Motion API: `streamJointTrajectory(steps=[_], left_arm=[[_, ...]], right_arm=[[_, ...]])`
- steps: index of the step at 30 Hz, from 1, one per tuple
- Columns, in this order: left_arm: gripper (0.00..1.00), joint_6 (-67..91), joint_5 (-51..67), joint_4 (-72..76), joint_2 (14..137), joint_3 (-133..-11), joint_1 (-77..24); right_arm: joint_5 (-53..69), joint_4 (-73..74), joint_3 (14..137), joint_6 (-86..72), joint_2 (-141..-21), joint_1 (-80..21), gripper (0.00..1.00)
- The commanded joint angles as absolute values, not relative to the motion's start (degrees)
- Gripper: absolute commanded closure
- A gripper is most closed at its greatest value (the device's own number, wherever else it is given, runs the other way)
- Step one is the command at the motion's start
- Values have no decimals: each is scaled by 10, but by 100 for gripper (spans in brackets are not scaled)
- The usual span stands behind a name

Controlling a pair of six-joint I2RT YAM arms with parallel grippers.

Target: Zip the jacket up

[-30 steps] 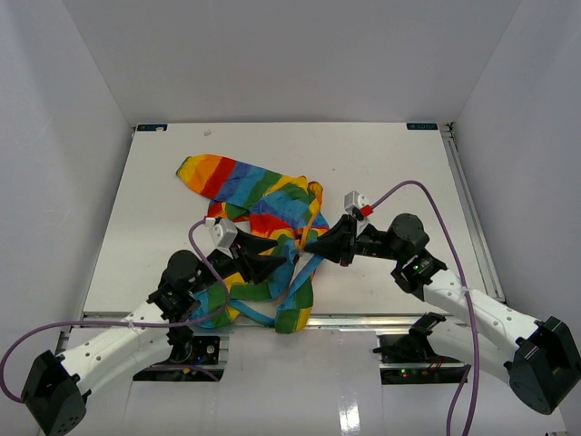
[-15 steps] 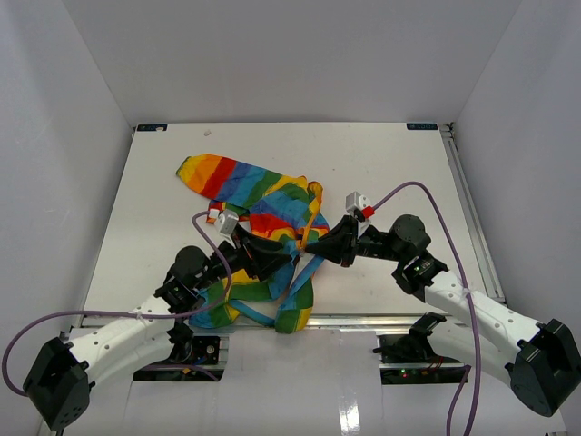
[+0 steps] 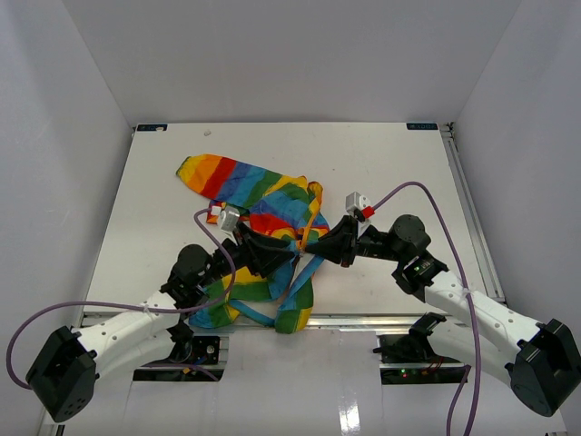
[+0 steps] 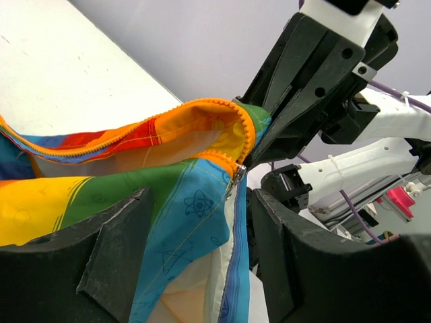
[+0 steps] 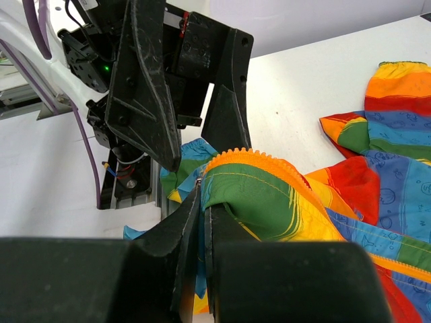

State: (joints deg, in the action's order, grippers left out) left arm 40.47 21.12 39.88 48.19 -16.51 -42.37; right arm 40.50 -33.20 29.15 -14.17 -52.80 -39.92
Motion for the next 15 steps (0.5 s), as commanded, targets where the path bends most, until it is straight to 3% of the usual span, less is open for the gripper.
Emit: streamJointTrajectory(steps=[1,15], left_arm=[[30,420,234,408,492,-184,-422],[38,400,257,479,527,-183,-422]], right_arm=[[408,-376,294,-141,-523,-403,92],[409,-377,292,-140,-533,-405,92]])
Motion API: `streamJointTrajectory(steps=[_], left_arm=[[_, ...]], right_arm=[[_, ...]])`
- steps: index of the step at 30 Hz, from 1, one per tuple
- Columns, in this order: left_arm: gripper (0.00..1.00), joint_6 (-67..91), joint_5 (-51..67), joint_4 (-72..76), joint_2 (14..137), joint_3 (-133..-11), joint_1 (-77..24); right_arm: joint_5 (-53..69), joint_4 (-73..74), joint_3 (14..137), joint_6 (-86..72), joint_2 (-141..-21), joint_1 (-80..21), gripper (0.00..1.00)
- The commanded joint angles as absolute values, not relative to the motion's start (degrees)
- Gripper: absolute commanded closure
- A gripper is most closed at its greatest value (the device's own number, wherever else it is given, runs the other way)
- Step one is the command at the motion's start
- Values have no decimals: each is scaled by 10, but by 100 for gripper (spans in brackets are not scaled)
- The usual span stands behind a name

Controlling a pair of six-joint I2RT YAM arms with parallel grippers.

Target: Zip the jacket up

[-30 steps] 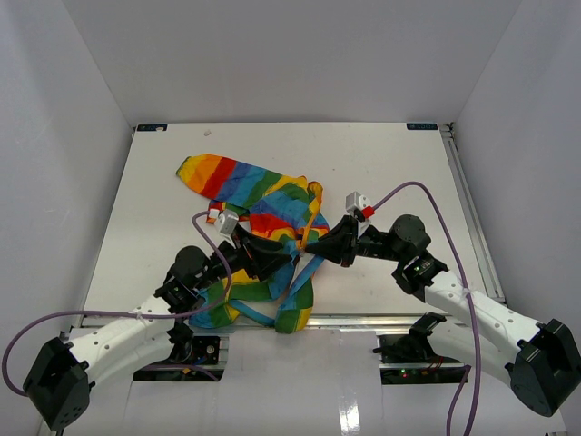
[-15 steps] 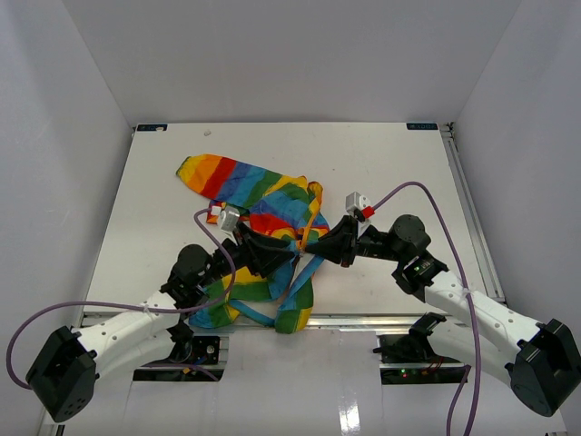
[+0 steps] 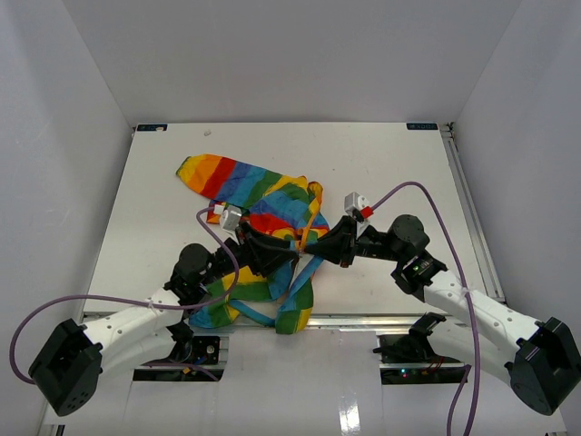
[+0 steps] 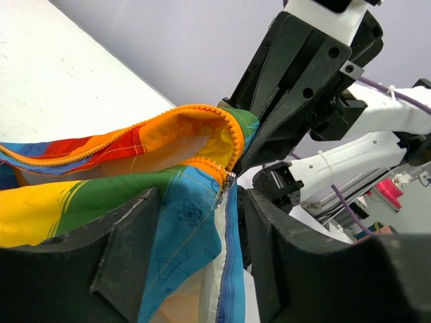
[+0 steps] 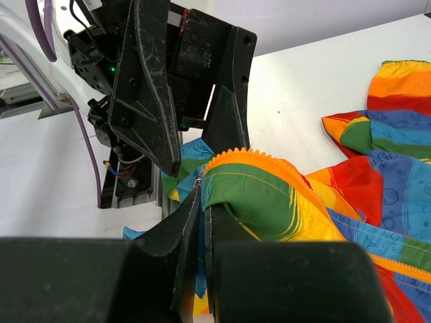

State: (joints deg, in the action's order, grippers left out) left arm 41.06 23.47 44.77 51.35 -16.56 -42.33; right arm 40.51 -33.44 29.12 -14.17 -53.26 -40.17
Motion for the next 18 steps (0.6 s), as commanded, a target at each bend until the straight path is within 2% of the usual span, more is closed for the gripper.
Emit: streamJointTrajectory(steps=[1,3,6,9,11,14,18], left_arm=[[40,402,262,485,531,-183,-422],[45,403,270,492,537,-183,-422],[61,401,281,491,544,-187,-422],[84,398,281,491,543,-186,-422],[95,393,280,487,541,-187,-422],[100,370,282,456,530,-193,-422],[100,329,301,405,518,-207,-422]], right_arm=[[409,-377,293,-140,-533,-405,92],[409,-377,293,-141,-535,-406,92],[408,-377,294,-141,-534,-406,92],[408,-375,295,-141,-533,-407,92],[407,-375,295,-141,-533,-407,92],[398,-358,305,-139,-539,-408,92],[396,-355,318,-141,-550,-408,92]])
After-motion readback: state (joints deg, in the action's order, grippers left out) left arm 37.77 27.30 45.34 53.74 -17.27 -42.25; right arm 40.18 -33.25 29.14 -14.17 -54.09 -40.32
